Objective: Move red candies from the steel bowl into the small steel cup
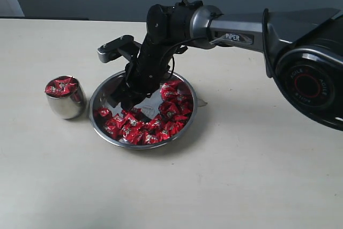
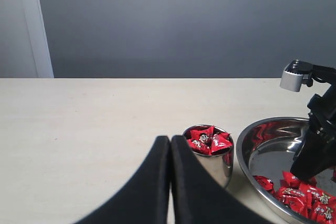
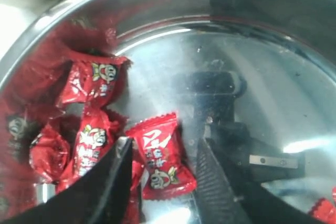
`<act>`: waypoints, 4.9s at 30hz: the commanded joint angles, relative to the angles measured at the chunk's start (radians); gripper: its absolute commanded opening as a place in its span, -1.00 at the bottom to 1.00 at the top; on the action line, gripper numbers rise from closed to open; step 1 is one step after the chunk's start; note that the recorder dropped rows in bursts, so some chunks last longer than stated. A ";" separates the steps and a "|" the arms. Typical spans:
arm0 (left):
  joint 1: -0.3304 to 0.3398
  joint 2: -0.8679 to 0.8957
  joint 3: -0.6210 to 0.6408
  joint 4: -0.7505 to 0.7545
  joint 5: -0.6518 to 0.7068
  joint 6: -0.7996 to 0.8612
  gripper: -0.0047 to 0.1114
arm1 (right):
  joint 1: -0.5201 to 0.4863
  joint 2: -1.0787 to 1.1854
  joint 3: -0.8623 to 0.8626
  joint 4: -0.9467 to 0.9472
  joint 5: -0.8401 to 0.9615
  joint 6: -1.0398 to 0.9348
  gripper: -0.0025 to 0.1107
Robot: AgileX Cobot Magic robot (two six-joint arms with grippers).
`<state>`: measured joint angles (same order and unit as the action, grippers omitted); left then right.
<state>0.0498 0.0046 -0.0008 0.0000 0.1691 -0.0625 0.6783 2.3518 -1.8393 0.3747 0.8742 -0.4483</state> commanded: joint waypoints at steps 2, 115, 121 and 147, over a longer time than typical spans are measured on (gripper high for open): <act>-0.005 -0.005 0.001 0.000 -0.006 -0.004 -0.91 | 0.005 -0.003 -0.001 0.009 0.071 -0.004 -0.26; -0.005 -0.005 0.001 0.000 -0.006 -0.004 -0.91 | 0.039 -0.047 -0.001 -0.191 -0.092 0.064 -0.76; -0.005 -0.005 0.001 0.000 -0.006 -0.004 -0.91 | 0.039 -0.014 -0.001 -0.193 -0.092 0.064 -0.30; -0.005 -0.005 0.001 0.000 -0.006 -0.004 -0.91 | 0.017 -0.056 -0.001 -0.183 -0.122 0.087 -0.95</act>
<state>0.0498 0.0046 -0.0008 0.0000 0.1691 -0.0625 0.7019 2.3393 -1.8393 0.1917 0.7789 -0.3623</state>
